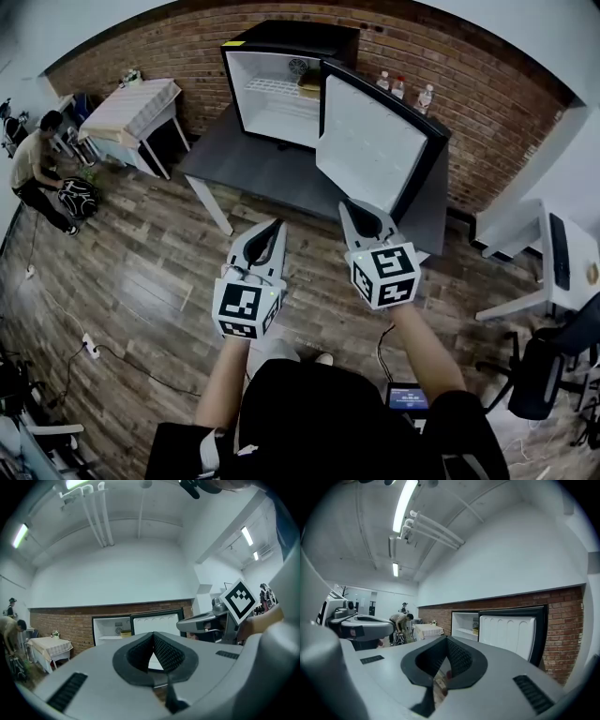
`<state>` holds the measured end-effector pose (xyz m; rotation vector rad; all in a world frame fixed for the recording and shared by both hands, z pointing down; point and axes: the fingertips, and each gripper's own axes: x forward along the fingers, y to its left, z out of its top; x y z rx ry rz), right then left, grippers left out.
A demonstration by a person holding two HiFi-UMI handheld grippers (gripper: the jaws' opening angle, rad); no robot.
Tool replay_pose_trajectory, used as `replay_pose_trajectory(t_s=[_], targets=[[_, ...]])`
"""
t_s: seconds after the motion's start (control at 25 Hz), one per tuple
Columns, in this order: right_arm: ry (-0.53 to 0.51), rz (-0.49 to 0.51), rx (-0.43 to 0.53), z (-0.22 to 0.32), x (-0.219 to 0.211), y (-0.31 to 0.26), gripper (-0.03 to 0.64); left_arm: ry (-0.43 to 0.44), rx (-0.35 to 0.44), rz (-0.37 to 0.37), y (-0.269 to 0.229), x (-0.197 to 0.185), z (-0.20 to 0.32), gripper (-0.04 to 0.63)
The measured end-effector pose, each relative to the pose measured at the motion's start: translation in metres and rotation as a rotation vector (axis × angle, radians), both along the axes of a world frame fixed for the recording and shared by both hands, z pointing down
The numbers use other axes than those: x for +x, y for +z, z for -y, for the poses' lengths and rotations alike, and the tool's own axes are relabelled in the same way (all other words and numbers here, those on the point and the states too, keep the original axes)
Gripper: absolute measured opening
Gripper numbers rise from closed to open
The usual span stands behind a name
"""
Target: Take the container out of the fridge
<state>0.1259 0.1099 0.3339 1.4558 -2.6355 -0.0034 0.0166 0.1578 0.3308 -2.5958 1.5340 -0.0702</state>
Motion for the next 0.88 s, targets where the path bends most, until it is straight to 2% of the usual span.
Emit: replay_pose_trajectory(t_s=[0.4,0.88], targets=[[-0.005,-0.002,-0.029,0.028,-0.010,0.011,0.040,-0.006,-0.004,-0.012,0.002,-0.011,0.023,0.014],[-0.002,0.000,-0.033,0.101,-0.039,0.012,0.040,0.010,-0.014,-0.028,0.004,-0.038,0.101,0.014]])
